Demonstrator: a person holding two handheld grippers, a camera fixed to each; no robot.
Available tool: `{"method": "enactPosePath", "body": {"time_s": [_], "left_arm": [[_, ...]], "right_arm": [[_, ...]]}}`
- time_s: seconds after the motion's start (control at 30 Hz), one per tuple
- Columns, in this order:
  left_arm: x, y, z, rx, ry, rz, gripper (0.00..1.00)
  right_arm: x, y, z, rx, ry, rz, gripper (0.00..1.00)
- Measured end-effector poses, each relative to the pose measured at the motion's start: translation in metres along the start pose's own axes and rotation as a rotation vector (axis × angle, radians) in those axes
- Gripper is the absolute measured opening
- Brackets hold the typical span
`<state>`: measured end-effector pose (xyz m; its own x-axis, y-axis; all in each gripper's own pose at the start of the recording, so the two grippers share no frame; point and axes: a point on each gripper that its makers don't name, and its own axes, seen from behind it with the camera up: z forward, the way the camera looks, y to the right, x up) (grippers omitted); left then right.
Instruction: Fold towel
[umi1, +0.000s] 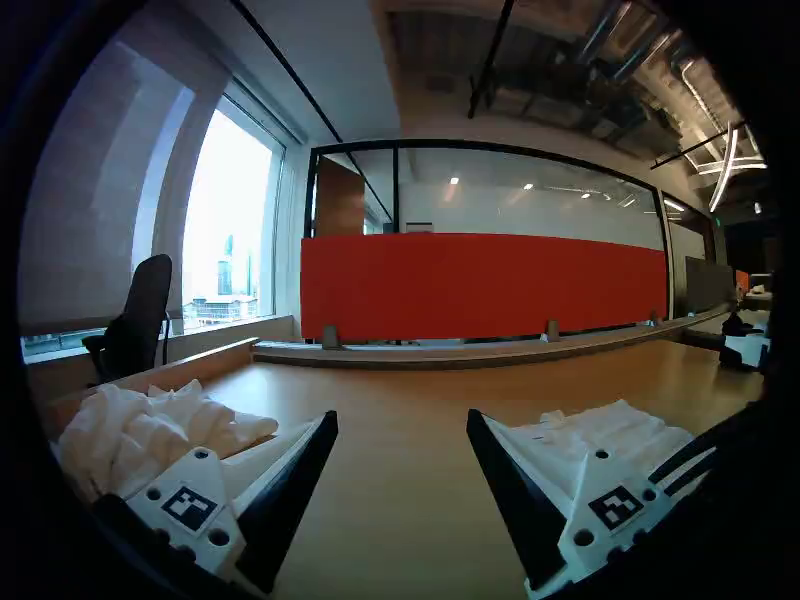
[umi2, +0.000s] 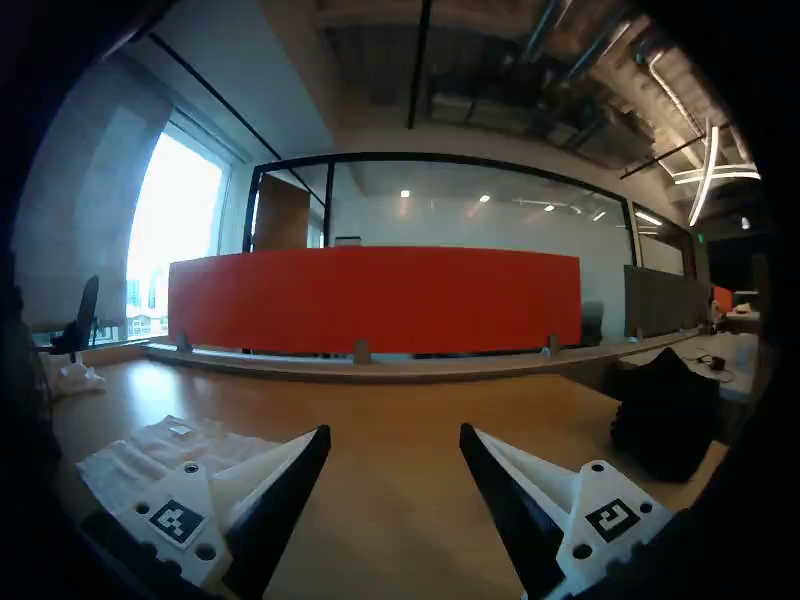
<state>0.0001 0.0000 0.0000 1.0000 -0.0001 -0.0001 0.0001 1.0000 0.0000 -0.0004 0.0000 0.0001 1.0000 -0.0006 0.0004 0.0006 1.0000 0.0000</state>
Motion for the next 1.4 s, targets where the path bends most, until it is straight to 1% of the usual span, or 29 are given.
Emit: {"method": "enactPosePath", "body": {"time_s": [0.17, 0.3, 0.4, 0.57, 0.77, 0.87, 1.1, 1.27, 1.4], "left_arm": [[-0.001, -0.001, 0.0, 0.001, 0.0, 0.0, 0.96], [0.005, -0.003, -0.001, 0.007, -0.003, 0.011, 0.96], [0.021, -0.004, -0.003, 0.008, 0.001, 0.017, 0.96], [0.058, -0.004, -0.005, 0.01, 0.001, -0.003, 0.96], [0.106, 0.0, -0.009, 0.002, -0.005, -0.011, 0.96], [0.124, 0.002, -0.011, -0.001, -0.011, -0.014, 0.96], [0.153, 0.006, -0.013, -0.016, -0.028, -0.01, 0.96], [0.162, 0.014, -0.014, -0.048, -0.049, -0.001, 0.96], [0.166, 0.019, -0.015, -0.07, -0.067, 0.017, 0.96]], "right_arm": [[-0.001, 0.0, 0.0, -0.003, -0.014, -0.013, 1.0], [0.016, 0.0, -0.001, -0.005, -0.006, -0.028, 1.0], [0.032, 0.0, -0.003, -0.006, -0.001, -0.034, 1.0], [0.062, -0.002, -0.004, -0.005, -0.006, -0.032, 1.0], [0.1, -0.004, -0.008, -0.004, -0.018, -0.025, 1.0], [0.117, -0.004, -0.011, -0.005, -0.02, -0.024, 1.0], [0.147, -0.007, -0.015, -0.007, -0.032, -0.023, 1.0], [0.165, -0.011, -0.017, -0.002, -0.026, -0.022, 1.0], [0.169, -0.013, -0.019, 0.01, -0.038, -0.016, 1.0]]}}
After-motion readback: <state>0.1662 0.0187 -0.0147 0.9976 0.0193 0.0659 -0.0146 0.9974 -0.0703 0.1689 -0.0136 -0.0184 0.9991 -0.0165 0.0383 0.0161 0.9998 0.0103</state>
